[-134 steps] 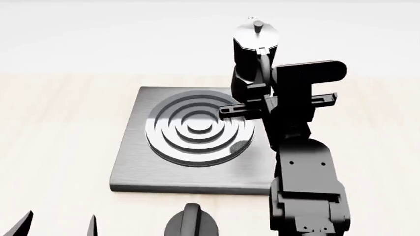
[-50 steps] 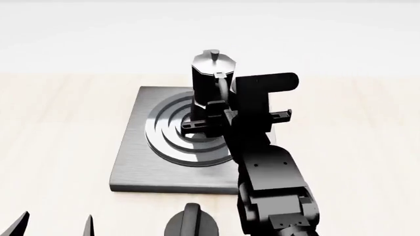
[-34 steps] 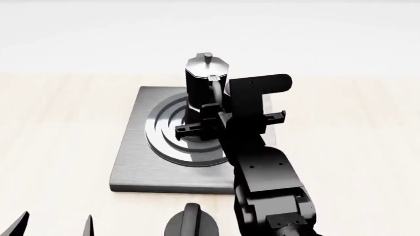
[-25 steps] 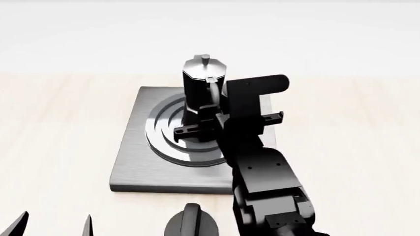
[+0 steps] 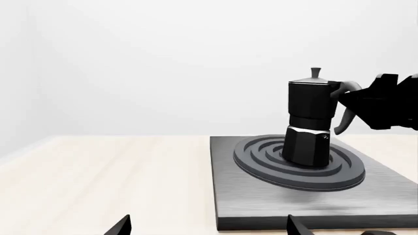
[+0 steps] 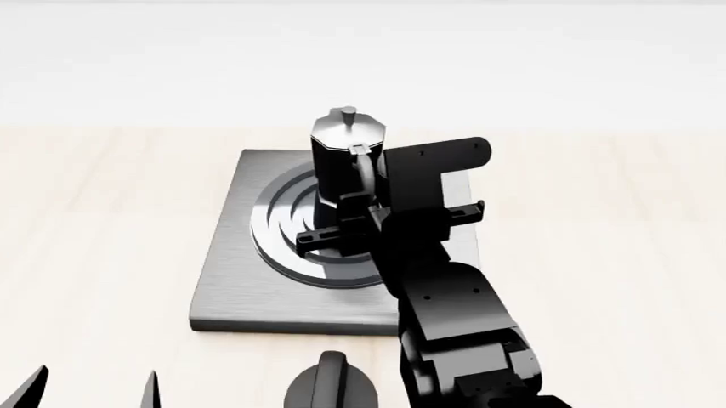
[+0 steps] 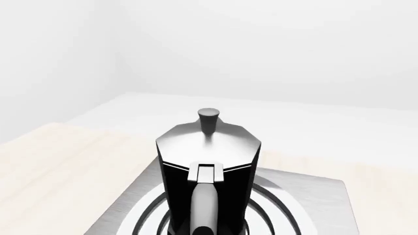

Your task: Put the moka pot on the stove.

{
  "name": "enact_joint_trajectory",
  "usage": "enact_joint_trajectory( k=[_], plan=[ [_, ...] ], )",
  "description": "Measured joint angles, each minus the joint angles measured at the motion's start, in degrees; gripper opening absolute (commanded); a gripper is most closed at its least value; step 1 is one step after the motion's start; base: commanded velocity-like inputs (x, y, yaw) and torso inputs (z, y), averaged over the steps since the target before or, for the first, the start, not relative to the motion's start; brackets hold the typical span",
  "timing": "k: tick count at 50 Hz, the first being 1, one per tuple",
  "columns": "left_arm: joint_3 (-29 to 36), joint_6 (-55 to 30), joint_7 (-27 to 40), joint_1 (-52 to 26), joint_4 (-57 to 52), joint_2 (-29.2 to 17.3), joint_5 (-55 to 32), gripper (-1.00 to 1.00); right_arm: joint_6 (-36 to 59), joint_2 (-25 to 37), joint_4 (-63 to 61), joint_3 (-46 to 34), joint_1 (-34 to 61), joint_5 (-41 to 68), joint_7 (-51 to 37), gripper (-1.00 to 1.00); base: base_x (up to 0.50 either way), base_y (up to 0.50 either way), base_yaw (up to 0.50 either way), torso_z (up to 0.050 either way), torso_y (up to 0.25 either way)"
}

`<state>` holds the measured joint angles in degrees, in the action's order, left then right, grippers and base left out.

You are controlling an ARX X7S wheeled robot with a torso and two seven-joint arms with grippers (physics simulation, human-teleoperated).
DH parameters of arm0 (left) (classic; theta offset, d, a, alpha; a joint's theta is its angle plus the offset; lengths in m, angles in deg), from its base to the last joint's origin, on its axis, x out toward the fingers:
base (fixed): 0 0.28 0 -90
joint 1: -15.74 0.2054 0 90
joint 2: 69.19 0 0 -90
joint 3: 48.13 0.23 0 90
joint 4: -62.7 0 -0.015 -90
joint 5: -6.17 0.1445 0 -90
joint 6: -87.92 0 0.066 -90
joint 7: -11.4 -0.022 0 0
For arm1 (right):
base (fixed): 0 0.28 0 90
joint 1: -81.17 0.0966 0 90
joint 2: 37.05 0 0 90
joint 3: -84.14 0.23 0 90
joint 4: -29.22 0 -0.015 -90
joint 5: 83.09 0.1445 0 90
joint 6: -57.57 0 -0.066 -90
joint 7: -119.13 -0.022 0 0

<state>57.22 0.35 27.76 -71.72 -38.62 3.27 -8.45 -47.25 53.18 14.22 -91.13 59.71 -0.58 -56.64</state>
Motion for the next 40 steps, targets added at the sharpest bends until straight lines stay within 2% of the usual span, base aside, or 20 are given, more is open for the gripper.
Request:
enact_joint_trajectory(
  k=[17, 18, 40],
  plan=[
    [0.4, -0.1, 0.2, -0.3, 0.2, -0.2, -0.1, 1.00, -0.3, 0.0, 0.0, -1.0, 0.0, 1.3, 0.1, -1.00, 0.00, 0.00, 0.00, 0.000, 0.000],
    [0.4, -0.1, 0.2, -0.3, 0.2, -0.2, -0.1, 1.00, -0.3, 0.0, 0.0, -0.9, 0.0, 1.2, 0.2, 1.00, 0.00, 0.00, 0.00, 0.000, 0.000],
    [0.9, 0.0, 0.7, 0.1, -0.4, -0.7, 0.0, 1.00, -1.5, -0.1, 0.0, 0.9, -2.7, -3.6, -0.1, 1.00, 0.00, 0.00, 0.00, 0.000, 0.000]
  ],
)
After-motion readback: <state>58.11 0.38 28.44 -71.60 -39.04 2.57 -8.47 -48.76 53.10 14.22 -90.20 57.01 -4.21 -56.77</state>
